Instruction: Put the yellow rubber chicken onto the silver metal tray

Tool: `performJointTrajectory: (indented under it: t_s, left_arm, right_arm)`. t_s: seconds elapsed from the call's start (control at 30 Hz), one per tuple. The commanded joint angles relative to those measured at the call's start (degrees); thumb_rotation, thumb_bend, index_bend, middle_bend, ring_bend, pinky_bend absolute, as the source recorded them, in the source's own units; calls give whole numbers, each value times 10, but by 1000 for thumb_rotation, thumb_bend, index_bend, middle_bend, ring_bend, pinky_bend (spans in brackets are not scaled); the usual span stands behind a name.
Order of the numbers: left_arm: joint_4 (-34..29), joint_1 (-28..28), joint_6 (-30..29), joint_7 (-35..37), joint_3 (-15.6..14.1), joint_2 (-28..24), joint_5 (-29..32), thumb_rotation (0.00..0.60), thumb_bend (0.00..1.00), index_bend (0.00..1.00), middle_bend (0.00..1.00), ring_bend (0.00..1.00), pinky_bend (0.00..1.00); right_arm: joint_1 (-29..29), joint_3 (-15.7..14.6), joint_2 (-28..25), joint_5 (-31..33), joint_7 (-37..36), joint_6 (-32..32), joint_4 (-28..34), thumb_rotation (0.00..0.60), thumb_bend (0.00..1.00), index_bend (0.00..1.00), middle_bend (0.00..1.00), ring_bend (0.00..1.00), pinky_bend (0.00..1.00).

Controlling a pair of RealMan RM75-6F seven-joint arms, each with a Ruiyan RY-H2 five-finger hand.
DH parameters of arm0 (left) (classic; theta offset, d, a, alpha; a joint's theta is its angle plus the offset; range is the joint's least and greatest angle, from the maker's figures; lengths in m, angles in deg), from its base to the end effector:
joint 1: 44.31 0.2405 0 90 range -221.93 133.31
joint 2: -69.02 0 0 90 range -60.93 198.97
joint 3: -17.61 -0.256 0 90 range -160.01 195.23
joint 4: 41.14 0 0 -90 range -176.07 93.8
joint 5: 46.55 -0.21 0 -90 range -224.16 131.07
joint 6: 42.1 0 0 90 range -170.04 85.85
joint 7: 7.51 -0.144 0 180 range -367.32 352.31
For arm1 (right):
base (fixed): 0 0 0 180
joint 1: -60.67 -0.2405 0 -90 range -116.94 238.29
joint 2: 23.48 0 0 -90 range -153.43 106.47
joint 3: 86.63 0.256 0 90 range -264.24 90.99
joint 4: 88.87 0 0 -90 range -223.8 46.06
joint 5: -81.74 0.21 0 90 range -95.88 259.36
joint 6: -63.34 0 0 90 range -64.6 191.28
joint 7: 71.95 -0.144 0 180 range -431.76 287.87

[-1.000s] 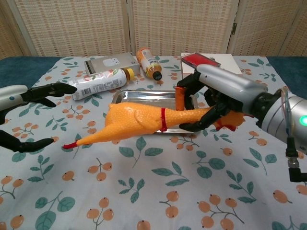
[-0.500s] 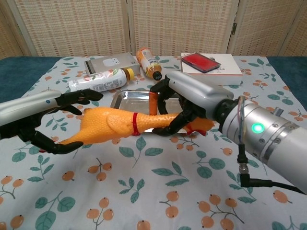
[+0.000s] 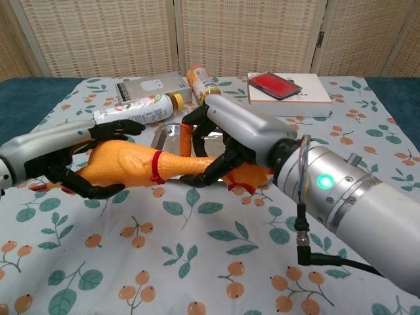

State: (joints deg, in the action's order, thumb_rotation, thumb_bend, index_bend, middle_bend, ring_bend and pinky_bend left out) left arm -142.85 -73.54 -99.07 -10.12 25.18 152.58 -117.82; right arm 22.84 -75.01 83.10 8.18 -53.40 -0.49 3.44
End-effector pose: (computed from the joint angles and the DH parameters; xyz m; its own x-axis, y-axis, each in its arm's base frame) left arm -0.1568 0.2615 -0.0041 0.0302 0.4657 0.8844 0.9696 -0.2285 0.0872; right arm -0.0497 -0.2624 -0.0738 0.0927 -0.3183 0.9435 -0.8858 -0.4590 -0.0678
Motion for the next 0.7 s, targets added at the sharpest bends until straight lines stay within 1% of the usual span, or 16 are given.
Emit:
performJointTrajectory:
  t_s: [0.03,0.1,0.13,0.17,0.2,0.27,0.3,0.33,0.37,0.4,0.47,0.5,0.63,0.7]
  left_arm:
    - [6,-1,-3,4,1,1,0,600,345,0,0,0,156]
    - [8,-1,-5,11,0,2,-3,600,348,2,1,6,220]
    - [9,0,-10,16,1,4,-6,600,349,31,26,35,264]
    - [10,1,-13,19,1,6,-8,600,351,88,82,89,319]
    - [9,2,-14,23,0,7,-10,600,353,170,160,161,380]
    - [10,3,-21,29,0,12,-13,600,395,445,423,375,570]
    - [9,3,-20,30,-1,13,-12,600,454,581,554,498,695]
    - [8,3,-20,29,-2,14,-11,600,497,648,619,563,762]
    - [8,2,-21,28,-4,16,-12,600,581,733,703,655,853]
    - [7,2,-19,29,-6,17,-12,600,649,787,752,707,907]
    - [8,0,-18,27,-10,18,-16,600,736,829,788,770,969]
    - [10,2,-24,24,-10,22,-19,600,768,834,789,797,989]
    - [27,8,-56,4,-17,47,-42,600,805,863,808,870,1000]
    - [37,11,-73,-10,-21,59,-57,600,823,877,815,891,1000]
  right_arm:
    - [0,1,-2,2,1,0,-1,600,242,975,692,783,1000]
    - [1,2,-4,4,2,0,-1,600,242,975,692,783,1000]
    - [1,2,-5,6,3,0,-1,600,242,975,692,783,1000]
    - [1,2,-5,8,3,0,-2,600,242,975,692,783,1000]
    - [0,3,-5,9,4,1,-2,600,242,975,692,783,1000]
    - [0,2,-5,13,7,2,-3,600,242,975,692,783,1000]
    - [0,2,-5,13,9,2,-3,600,242,975,692,783,1000]
    - [0,1,-5,14,10,2,-4,600,242,975,692,783,1000]
    - [0,1,-5,14,11,1,-4,600,242,975,692,783,1000]
    - [0,1,-5,15,11,1,-3,600,242,975,692,783,1000]
    - [1,1,-7,15,12,0,-1,600,242,975,692,783,1000]
    - [1,1,-8,14,13,-1,0,600,242,975,692,783,1000]
    - [2,0,-11,15,16,-4,6,600,242,975,692,783,1000]
    - [3,-1,-14,16,18,-5,10,600,242,975,692,783,1000]
